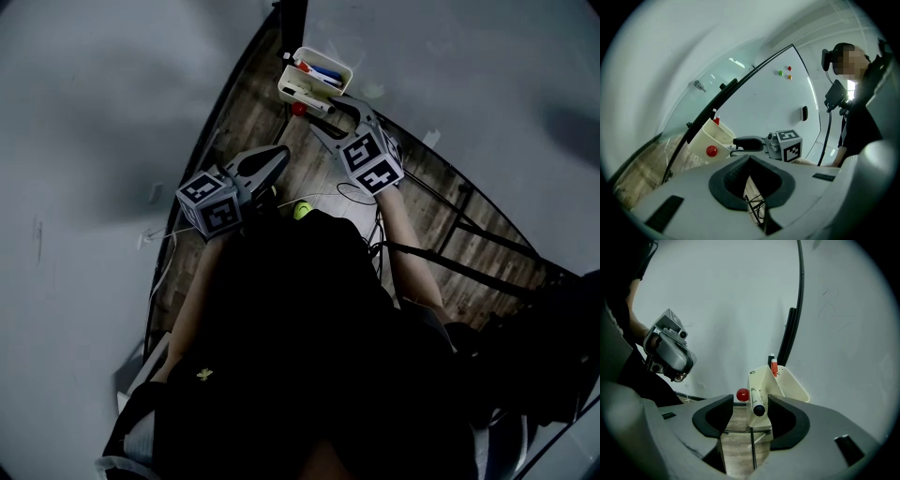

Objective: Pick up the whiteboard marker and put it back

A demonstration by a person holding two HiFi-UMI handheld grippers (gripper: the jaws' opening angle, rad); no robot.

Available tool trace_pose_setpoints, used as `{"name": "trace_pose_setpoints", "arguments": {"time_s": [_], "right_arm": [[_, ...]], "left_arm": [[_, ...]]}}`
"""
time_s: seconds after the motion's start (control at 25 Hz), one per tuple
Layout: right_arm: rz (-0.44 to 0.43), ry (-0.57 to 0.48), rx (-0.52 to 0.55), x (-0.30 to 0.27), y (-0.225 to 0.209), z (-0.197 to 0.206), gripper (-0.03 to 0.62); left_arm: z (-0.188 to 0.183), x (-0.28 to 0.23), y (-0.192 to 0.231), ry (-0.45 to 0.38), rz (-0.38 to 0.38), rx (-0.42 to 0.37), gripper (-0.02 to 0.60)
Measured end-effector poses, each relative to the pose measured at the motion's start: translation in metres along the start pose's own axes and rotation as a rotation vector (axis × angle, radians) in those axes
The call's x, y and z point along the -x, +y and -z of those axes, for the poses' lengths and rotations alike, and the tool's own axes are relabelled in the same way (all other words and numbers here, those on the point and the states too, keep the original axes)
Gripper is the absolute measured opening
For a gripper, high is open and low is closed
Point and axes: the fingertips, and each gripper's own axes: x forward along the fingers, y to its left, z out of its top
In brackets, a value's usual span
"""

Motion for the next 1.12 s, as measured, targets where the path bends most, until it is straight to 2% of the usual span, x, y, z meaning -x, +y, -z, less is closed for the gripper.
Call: {"name": "trace_pose_setpoints", "arguments": {"time_s": [0.16,0.36,0.48,0.64,0.84,1.12], "right_arm": [[-0.006,0.001,0.012,-0.003,0.000,-0.001,0.213],[-0.011,0.061,0.115,-0.006,0.003,0.004,0.213],[-0.016,0.075,0.139,-0.007,0.004,0.006,0.212],[-0.005,0.074,0.145,-0.006,-0.001,0.005,0.168],[0.029,0.102,0.221,-0.006,-0.007,0.007,0.093],[0.033,0.082,0.200,-0.006,-0.006,0.006,0.080]], "left_arm": [[0.002,0.000,-0.001,0.004,0.002,0.004,0.005],[0.003,0.002,0.001,0.006,-0.003,0.006,0.005],[0.002,0.001,0.001,0.002,-0.005,0.009,0.005],[-0.002,0.001,0.002,-0.006,-0.004,0.007,0.005],[-0.004,0.002,0.004,-0.012,-0.008,0.009,0.005],[-0.002,0.004,0.002,-0.013,-0.007,0.009,0.005]]}}
